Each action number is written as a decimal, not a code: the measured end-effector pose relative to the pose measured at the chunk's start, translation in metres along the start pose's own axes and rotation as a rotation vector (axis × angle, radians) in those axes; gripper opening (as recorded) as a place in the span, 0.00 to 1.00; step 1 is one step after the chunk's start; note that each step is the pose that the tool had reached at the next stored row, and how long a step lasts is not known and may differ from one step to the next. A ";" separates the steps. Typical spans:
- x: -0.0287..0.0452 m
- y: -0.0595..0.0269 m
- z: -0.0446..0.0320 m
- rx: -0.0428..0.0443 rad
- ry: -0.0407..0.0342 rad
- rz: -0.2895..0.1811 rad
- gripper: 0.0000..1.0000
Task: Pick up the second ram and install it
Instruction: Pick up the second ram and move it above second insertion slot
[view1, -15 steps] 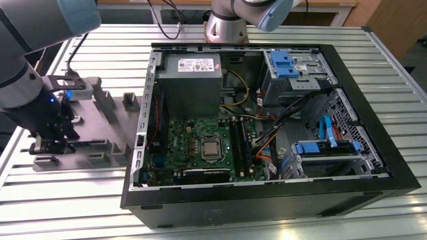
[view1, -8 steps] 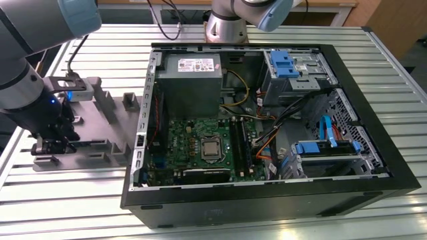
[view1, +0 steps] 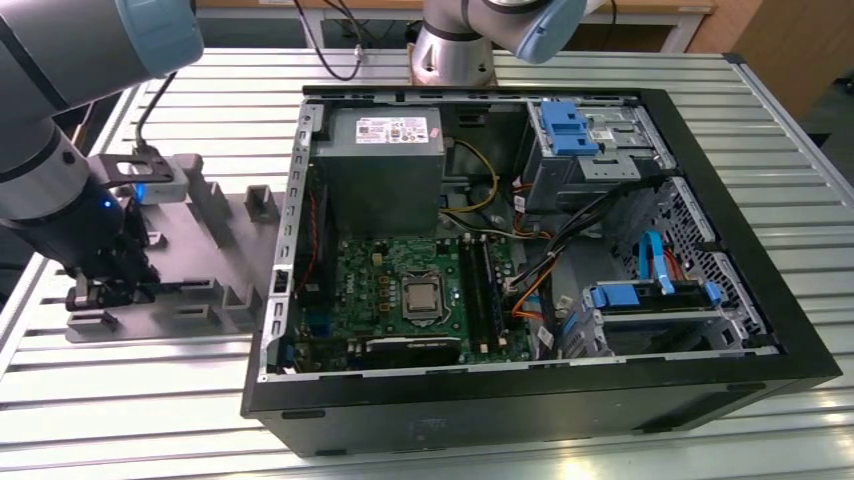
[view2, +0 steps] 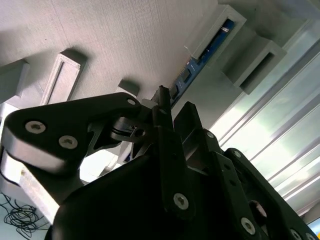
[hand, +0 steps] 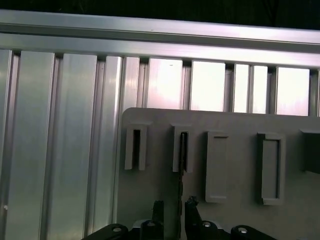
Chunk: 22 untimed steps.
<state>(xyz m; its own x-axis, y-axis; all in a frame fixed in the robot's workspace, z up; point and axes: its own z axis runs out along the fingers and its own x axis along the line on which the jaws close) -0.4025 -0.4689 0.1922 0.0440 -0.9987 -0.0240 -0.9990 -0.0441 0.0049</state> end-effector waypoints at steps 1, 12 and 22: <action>-0.0002 0.0000 0.0006 0.0001 -0.0014 0.000 0.31; -0.0007 0.0009 0.0037 0.0004 -0.0128 0.000 0.22; -0.0009 0.0027 0.0048 0.0005 -0.0143 0.001 0.22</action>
<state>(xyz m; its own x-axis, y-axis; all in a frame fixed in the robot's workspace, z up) -0.4052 -0.4680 0.1874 0.0432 -0.9983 -0.0383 -0.9990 -0.0434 0.0044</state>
